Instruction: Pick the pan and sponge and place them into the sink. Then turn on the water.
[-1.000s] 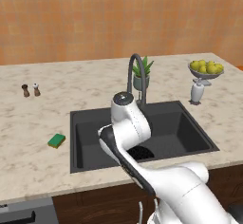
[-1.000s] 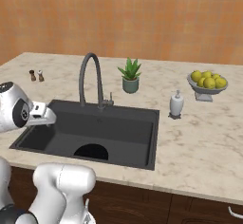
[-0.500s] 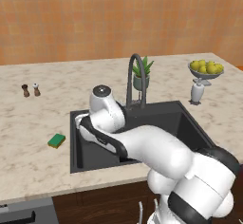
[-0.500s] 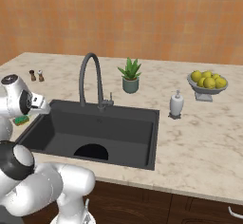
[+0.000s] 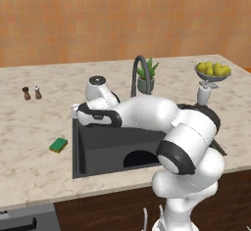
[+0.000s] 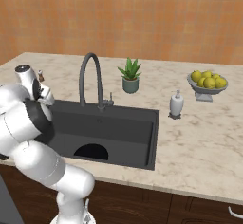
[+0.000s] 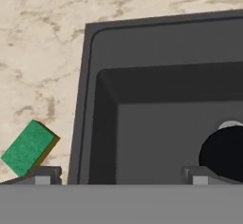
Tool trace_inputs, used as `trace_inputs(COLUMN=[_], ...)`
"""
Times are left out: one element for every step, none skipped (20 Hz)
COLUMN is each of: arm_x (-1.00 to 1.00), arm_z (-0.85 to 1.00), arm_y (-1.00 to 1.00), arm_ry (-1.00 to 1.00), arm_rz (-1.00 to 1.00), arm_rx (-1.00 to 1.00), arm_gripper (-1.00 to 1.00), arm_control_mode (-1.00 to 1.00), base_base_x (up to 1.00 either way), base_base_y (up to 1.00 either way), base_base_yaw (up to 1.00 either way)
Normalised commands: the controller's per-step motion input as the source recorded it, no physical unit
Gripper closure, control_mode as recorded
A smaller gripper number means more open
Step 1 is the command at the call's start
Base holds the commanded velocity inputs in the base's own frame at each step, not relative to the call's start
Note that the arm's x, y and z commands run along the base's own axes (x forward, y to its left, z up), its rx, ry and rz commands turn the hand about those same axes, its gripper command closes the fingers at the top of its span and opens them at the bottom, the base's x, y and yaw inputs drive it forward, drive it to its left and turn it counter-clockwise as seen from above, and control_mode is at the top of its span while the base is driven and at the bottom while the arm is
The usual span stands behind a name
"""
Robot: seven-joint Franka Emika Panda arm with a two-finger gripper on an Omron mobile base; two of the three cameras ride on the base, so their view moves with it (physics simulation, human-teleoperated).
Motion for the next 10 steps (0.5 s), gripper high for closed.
trace_inputs(arm_x=[0.19,0.16,0.10,0.01,0.00,0.00,0.03,0.07,0.08,0.08], arm_z=[-0.04,-0.01,0.00,0.00,0.00,0.00,0.00,-0.10,-0.13,-0.18], arm_y=[0.16,0.16,0.06,0.00,0.00,0.00,0.00,0.08,0.07,0.09], arm_ry=[0.01,0.03,0.04,0.02,0.02,0.01,0.02,0.00,0.00,0.00], arm_rz=[-0.09,-0.08,-0.05,0.00,0.00,0.00,0.00,0.00,-0.01,-0.01], arm_rx=[-0.01,-0.05,-0.05,-0.03,0.00,0.00,0.00,0.00,0.00,0.00], arm_gripper=[-1.00,-1.00,-1.00,-1.00,-1.00,-1.00,-1.00,-1.00,-1.00,-1.00], arm_control_mode=[-1.00,-1.00,-1.00,-1.00,-1.00,-1.00,-1.00,-1.00,-1.00,-1.00], base_base_x=[0.00,0.00,0.00,0.00,0.00,0.00,0.00,0.00,0.00,0.00], base_base_y=[0.00,0.00,0.00,0.00,0.00,0.00,0.00,0.00,0.00,0.00], base_base_yaw=[0.00,0.00,0.00,0.00,0.00,0.00,0.00,0.00,0.00,0.00])
